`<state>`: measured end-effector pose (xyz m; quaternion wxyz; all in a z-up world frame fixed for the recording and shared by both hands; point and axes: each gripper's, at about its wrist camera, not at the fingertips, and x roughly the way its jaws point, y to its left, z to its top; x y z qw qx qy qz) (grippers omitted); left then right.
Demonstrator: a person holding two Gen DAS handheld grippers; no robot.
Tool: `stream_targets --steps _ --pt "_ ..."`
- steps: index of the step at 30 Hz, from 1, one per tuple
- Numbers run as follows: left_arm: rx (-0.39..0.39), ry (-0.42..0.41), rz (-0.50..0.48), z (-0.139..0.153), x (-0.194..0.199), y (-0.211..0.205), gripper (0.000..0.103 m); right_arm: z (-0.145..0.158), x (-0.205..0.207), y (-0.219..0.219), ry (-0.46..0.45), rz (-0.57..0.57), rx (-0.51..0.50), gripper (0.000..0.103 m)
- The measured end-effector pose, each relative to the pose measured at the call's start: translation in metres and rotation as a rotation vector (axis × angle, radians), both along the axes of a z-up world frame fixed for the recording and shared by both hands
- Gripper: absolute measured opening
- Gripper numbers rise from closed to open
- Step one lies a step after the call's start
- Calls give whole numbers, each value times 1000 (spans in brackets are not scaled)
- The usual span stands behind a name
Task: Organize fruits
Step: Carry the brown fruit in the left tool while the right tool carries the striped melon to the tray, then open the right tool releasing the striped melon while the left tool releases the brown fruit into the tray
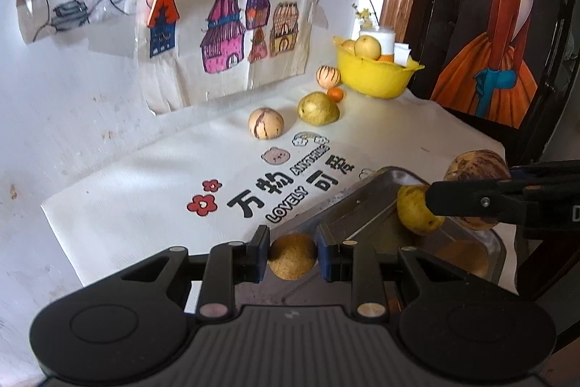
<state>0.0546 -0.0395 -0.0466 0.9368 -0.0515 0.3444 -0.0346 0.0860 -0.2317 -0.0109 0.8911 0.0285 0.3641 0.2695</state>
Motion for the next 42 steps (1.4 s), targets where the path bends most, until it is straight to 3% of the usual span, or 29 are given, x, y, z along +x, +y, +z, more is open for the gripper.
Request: stream_targets --steps 22,42 --pt "6 76 -5 -32 22 0 30 -56 38 13 119 22 -40 52" --pt "13 98 -16 -41 26 -4 30 -75 45 6 172 -3 -75 52"
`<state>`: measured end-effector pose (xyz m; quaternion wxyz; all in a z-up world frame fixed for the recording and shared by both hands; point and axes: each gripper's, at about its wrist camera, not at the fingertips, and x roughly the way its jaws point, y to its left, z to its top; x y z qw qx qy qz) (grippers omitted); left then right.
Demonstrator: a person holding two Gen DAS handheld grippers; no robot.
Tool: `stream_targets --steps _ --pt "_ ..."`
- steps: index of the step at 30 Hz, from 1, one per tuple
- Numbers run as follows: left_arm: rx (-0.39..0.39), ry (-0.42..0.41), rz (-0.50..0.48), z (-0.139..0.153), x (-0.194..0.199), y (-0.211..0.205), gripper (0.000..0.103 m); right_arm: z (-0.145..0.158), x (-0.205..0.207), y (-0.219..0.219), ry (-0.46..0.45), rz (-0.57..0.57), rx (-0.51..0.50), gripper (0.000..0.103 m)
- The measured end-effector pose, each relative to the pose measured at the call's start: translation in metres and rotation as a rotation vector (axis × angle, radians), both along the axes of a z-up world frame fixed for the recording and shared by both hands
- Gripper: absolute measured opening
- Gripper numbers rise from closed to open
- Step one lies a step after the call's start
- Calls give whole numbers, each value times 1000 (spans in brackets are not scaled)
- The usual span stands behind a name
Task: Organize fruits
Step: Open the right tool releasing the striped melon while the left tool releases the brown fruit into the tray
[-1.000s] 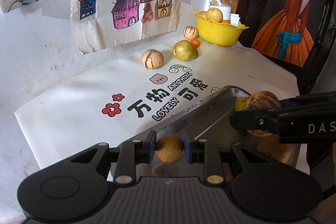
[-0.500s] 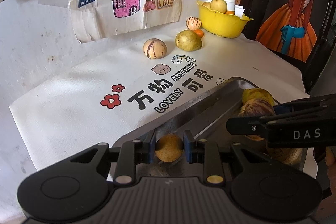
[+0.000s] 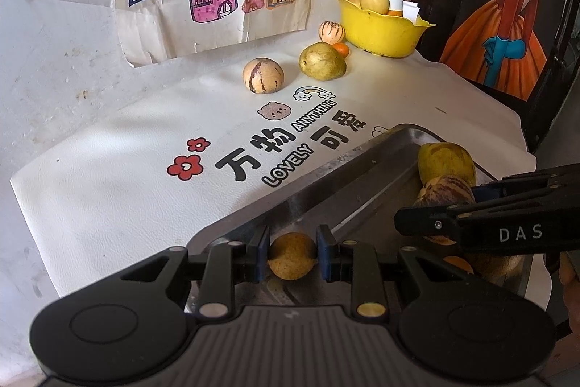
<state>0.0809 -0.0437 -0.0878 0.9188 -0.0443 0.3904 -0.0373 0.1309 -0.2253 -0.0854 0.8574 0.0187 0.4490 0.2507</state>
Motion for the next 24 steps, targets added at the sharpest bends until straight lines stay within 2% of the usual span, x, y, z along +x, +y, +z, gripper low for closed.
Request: stream_targets --steps 24 --pt "9 1 -3 -2 0 -1 30 -3 0 -2 14 -13 2 52"
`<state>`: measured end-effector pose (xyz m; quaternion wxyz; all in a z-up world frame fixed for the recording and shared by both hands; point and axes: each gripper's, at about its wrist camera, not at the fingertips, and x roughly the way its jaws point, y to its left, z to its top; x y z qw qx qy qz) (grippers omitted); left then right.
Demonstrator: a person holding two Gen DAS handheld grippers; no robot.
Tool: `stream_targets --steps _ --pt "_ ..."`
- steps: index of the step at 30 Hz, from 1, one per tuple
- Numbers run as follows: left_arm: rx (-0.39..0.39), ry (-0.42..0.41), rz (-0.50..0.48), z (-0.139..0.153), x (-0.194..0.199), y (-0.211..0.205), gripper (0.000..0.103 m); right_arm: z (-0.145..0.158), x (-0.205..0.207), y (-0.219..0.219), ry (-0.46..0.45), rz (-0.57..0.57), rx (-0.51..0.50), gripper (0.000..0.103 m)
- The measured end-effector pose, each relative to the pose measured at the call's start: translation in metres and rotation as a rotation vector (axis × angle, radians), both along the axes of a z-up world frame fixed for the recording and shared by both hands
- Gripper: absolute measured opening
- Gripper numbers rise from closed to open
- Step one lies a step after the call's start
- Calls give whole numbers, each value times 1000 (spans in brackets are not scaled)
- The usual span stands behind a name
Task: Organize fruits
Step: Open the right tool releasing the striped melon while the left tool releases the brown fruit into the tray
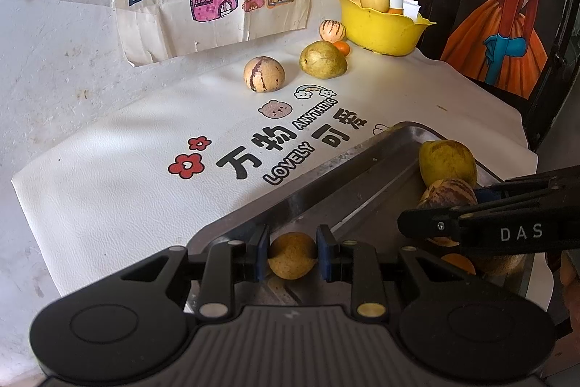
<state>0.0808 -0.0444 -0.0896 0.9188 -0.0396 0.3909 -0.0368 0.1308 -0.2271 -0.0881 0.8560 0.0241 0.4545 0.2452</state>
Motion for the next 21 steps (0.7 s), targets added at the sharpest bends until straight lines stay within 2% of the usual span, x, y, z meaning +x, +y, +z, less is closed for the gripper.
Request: stream_targets --steps 21 --pt "4 6 -1 1 -1 -1 31 3 0 -1 -4 -9 8 54"
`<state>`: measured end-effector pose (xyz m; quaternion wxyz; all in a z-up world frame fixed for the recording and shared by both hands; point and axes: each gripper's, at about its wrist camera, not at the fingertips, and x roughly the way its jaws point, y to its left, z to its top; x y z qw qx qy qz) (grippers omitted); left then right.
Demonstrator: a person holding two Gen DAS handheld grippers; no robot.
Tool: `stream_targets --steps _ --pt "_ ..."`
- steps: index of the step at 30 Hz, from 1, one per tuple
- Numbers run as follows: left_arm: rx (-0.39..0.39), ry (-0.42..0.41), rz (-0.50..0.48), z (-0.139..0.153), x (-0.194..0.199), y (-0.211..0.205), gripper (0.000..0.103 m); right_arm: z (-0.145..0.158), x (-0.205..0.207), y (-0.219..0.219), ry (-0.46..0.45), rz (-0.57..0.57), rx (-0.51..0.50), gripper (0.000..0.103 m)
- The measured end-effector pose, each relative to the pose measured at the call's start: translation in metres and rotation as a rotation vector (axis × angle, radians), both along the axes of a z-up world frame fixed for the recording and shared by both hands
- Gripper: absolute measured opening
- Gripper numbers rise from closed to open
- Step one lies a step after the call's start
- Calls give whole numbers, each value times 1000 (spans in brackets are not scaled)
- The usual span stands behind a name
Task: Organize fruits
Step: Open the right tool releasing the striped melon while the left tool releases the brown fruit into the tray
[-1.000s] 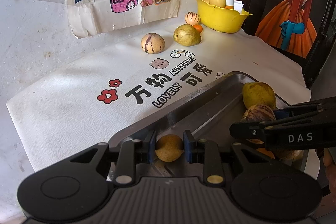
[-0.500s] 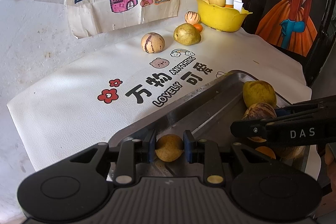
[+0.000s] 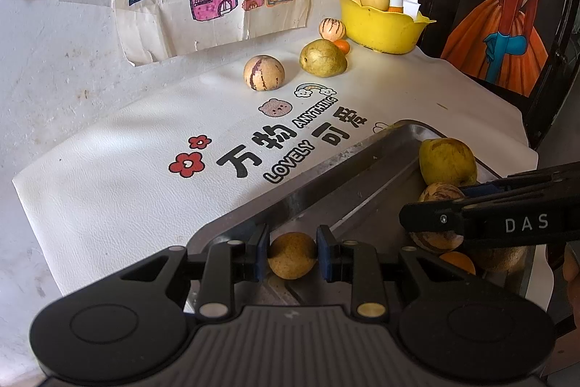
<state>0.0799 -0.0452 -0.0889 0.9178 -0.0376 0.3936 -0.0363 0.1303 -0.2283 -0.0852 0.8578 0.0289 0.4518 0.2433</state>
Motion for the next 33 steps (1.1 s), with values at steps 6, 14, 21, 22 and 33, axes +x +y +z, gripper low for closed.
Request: stream_targets --steps 6,14,21,22,33 --pt "3 2 -2 1 -1 0 31 8 -2 -2 -14 -12 25 58" --pt "-13 -5 -2 4 -3 -1 58 36 -10 -2 -79 -26 69 75" --pt "-5 -51 -15 16 -11 -4 82 58 -19 -5 -130 -40 105 89" --pt "-5 -61 -16 19 -13 -5 84 61 -20 -6 -135 -43 108 92" --pt "-20 -145 -18 48 -28 -7 102 88 -45 -14 -205 -63 139 102"
